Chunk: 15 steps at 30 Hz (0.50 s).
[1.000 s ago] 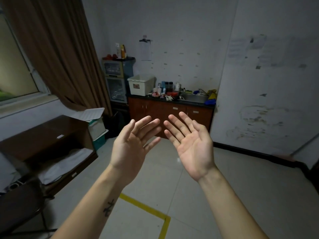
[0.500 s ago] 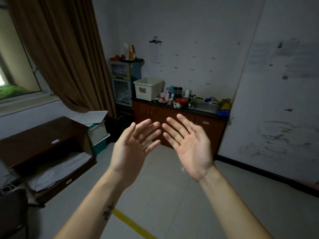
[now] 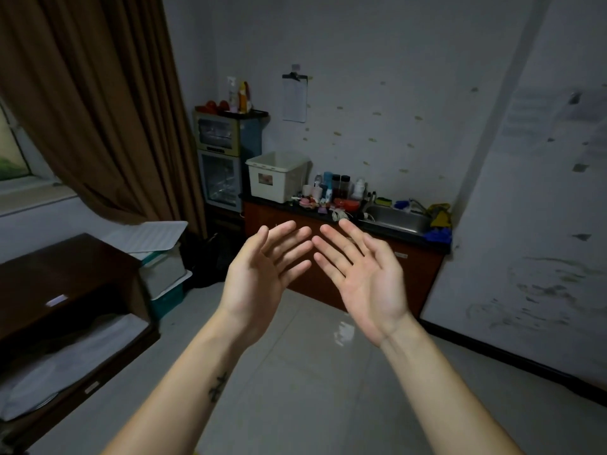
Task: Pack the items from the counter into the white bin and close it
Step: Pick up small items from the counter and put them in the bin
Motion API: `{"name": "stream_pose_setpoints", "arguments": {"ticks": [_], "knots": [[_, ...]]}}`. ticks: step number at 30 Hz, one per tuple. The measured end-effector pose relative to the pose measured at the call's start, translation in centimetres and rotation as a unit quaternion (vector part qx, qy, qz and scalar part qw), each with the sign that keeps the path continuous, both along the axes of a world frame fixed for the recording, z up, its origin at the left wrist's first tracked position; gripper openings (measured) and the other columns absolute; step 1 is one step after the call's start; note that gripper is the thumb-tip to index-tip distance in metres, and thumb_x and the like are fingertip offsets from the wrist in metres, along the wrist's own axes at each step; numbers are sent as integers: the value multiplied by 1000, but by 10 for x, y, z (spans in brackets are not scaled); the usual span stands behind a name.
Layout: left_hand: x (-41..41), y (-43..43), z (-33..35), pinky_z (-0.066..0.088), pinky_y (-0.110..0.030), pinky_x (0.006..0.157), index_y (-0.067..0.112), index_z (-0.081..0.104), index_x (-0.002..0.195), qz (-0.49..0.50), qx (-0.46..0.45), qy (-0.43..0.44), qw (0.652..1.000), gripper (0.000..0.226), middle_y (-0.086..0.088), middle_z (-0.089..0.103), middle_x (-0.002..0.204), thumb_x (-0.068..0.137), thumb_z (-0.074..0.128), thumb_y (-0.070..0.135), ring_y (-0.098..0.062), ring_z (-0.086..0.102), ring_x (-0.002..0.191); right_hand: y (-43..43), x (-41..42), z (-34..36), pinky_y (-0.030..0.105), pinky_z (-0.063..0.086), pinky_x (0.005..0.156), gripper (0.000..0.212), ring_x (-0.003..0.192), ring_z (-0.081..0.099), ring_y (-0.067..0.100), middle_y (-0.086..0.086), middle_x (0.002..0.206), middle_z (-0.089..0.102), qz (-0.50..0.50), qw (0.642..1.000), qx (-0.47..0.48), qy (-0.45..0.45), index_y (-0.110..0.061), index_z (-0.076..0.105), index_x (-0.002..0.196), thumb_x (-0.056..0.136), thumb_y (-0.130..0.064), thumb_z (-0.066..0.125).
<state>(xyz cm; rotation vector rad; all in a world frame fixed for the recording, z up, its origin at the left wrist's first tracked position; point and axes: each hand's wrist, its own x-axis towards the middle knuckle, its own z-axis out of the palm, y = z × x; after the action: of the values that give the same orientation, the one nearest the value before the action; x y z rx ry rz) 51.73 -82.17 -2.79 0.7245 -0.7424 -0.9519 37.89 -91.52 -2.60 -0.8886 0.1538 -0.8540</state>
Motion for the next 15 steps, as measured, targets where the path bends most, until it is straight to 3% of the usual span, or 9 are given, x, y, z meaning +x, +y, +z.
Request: {"name": "stream_pose_setpoints", "arguments": {"ticks": [6, 15], "knots": [[83, -69, 9, 43, -45, 101, 9, 54, 133, -16, 11, -24, 1000, 47, -12, 63, 130, 102, 34, 40, -26, 58, 123, -61, 77, 5, 46, 40, 108, 53, 127, 55, 33, 16, 137, 57, -19, 998, 48, -32, -11, 43, 144, 95, -32, 46], [176, -146, -7, 42, -46, 101, 9, 51, 136, -44, 24, -16, 999, 50, -13, 60, 133, 101, 37, 43, -29, 56, 125, -147, 163, -11, 44, 42, 105, 49, 126, 56, 33, 15, 137, 58, -30, 997, 65, -11, -12, 45, 142, 97, -30, 42]]}}
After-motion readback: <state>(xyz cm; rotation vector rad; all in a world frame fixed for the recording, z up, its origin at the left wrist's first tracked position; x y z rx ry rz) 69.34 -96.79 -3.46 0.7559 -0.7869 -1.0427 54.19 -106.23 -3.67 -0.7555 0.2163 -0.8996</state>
